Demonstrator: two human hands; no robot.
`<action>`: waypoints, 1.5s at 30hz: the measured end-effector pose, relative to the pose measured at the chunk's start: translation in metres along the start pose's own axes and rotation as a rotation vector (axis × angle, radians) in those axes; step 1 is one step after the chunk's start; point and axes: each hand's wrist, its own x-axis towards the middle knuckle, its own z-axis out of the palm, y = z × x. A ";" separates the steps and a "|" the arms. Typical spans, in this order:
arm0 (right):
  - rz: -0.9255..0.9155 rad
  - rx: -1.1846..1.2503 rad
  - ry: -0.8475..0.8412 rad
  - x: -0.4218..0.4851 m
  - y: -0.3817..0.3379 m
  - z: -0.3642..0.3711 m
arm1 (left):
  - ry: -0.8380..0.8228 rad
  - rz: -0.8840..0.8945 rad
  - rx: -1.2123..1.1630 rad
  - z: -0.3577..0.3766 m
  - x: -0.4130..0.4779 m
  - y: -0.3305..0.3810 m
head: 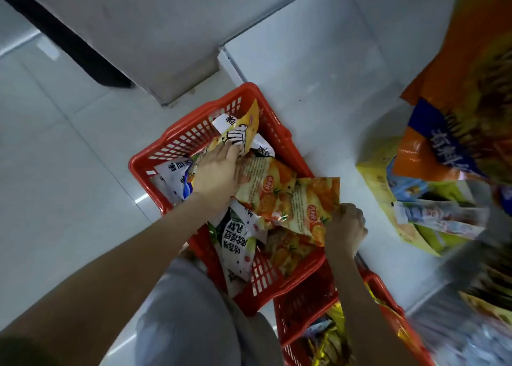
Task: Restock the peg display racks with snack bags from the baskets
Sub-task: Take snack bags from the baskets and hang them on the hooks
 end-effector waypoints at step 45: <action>-0.850 0.315 1.099 -0.362 -0.244 -0.837 | 0.389 0.778 -1.007 -0.813 -0.209 0.395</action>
